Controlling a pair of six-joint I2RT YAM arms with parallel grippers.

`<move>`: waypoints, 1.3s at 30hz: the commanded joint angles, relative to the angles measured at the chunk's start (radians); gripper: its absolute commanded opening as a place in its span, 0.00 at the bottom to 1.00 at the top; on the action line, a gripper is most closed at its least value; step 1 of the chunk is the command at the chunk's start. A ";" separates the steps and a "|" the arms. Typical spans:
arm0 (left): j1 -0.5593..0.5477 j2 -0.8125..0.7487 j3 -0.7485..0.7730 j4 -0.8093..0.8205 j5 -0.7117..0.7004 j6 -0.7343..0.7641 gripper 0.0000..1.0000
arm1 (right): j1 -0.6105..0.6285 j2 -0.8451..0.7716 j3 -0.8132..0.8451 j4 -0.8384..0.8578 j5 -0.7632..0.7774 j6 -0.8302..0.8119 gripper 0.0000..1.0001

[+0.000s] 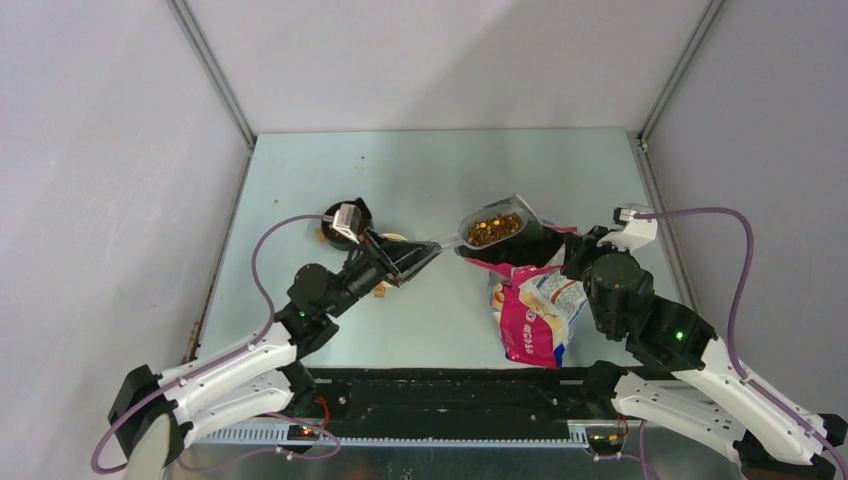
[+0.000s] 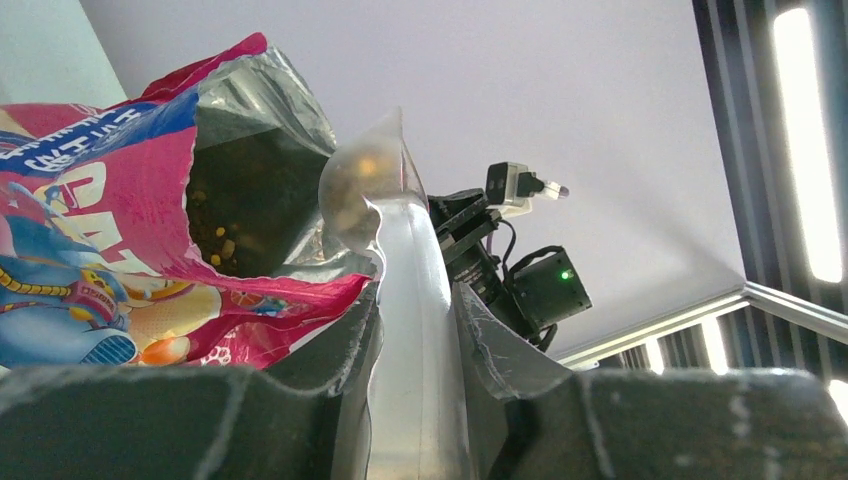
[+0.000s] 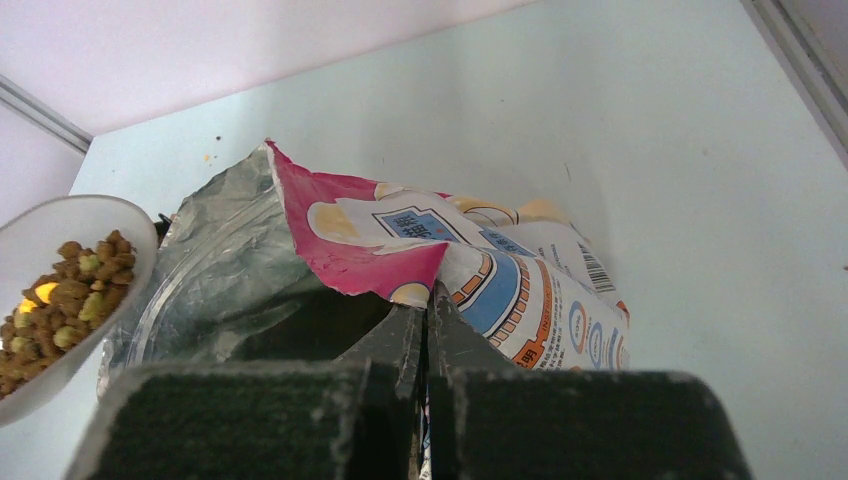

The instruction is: Serve the pet food

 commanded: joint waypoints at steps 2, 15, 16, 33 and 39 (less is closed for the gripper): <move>0.017 -0.036 0.000 0.083 -0.028 -0.008 0.00 | 0.018 -0.020 0.018 0.099 -0.017 0.027 0.00; 0.074 -0.074 -0.053 0.102 -0.081 -0.053 0.00 | 0.036 -0.022 0.018 0.066 0.034 0.041 0.00; 0.083 -0.091 -0.054 0.083 -0.087 -0.047 0.00 | 0.037 -0.022 0.019 0.064 0.036 0.042 0.00; 0.104 -0.593 -0.112 -0.450 -0.487 0.101 0.00 | 0.038 0.007 0.019 0.070 0.075 0.024 0.00; 0.103 -0.725 -0.097 -0.682 -0.586 0.127 0.00 | 0.036 0.018 0.018 0.077 0.079 0.019 0.00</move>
